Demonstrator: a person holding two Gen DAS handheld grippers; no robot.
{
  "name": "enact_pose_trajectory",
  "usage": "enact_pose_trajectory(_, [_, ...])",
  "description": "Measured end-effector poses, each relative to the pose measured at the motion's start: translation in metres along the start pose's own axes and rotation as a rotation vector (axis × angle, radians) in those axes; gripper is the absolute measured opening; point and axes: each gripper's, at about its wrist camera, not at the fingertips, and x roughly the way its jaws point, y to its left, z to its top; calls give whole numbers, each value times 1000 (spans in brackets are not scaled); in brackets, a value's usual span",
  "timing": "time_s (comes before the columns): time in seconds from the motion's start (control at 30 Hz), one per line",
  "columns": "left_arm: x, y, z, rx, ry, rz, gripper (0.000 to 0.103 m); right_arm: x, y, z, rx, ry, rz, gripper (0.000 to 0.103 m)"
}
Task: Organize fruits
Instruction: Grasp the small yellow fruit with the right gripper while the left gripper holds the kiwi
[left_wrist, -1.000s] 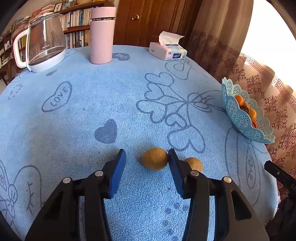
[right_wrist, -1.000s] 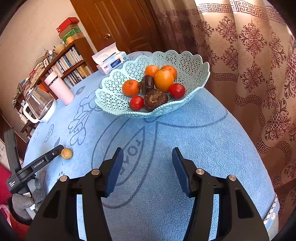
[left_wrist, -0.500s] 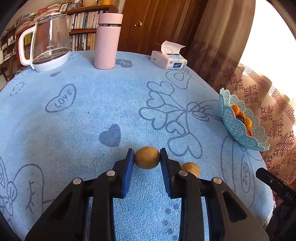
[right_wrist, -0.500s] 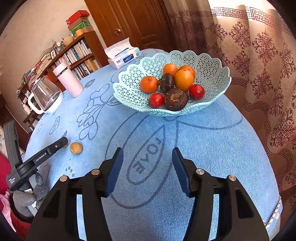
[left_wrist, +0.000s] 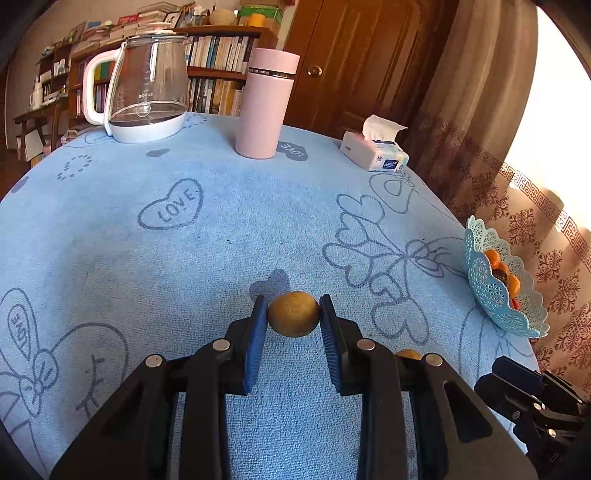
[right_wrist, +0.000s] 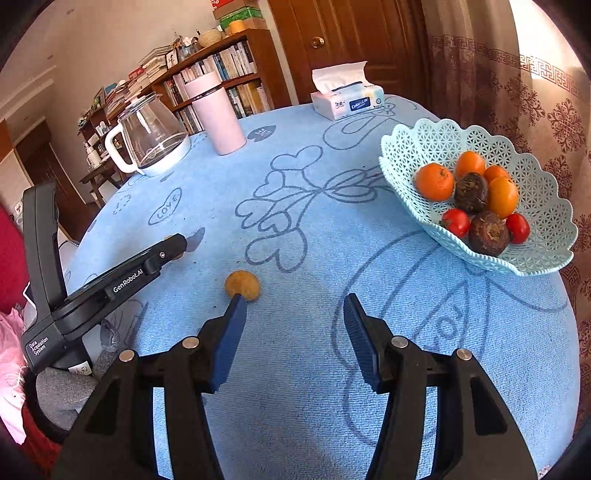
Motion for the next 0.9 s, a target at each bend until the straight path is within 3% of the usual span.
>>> enact_pose_trajectory(0.4, [-1, 2, 0, -16, -3, -8, 29, 41, 35, 11, -100, 66, 27, 55])
enact_pose_trajectory(0.77, [-2, 2, 0, -15, -6, -8, 29, 64, 43, 13, -136, 102, -7, 32])
enact_pose_trajectory(0.9, [-2, 2, 0, -15, -4, -11, 29, 64, 41, 13, -131, 94, -18, 30])
